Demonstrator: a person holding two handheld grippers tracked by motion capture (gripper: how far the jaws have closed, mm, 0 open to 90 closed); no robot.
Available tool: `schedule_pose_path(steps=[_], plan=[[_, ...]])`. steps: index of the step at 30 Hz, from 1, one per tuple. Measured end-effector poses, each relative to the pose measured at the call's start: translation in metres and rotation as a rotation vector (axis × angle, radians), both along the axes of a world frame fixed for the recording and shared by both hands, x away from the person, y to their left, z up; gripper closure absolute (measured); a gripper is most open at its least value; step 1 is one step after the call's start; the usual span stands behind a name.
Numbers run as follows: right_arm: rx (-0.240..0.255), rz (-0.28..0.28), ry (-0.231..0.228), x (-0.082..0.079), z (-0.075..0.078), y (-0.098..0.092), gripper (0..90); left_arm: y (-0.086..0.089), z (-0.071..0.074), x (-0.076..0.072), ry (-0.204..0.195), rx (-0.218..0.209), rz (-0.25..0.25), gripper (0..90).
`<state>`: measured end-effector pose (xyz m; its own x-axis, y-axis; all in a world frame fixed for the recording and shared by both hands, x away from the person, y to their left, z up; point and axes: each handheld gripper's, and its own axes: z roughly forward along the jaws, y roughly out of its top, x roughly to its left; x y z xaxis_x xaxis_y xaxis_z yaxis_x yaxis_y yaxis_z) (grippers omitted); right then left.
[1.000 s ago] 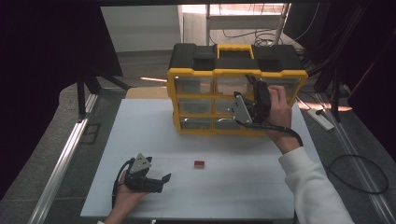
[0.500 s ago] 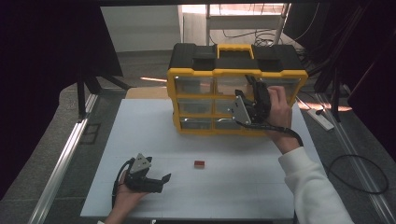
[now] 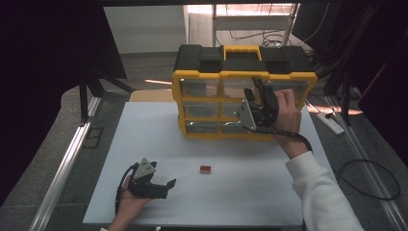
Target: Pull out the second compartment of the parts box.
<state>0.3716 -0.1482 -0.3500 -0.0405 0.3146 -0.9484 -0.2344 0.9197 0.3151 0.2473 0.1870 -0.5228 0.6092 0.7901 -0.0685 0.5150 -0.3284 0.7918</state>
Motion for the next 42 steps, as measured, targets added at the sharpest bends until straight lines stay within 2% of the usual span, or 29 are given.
schedule_pose_path(steps=[7, 24, 33, 42], plan=[[-0.003, -0.008, -0.022, 0.0, 0.0002, 0.0003, 58.2, 0.0, 0.0001, -0.0001, 0.0, 0.0, 0.0, 2.2], [-0.004, -0.015, -0.055, 0.0, 0.001, 0.0001, 67.4, 0.0001, 0.0001, 0.0, 0.0, 0.0, 0.001, 2.2], [-0.032, -0.028, -0.081, -0.0003, -0.001, 0.001, 69.3, 0.0007, 0.0002, 0.0001, 0.001, 0.002, 0.0, 2.2], [-0.027, -0.017, -0.077, -0.0006, -0.002, 0.0001, 72.8, 0.0007, 0.0, 0.0003, 0.001, 0.001, 0.001, 2.2]])
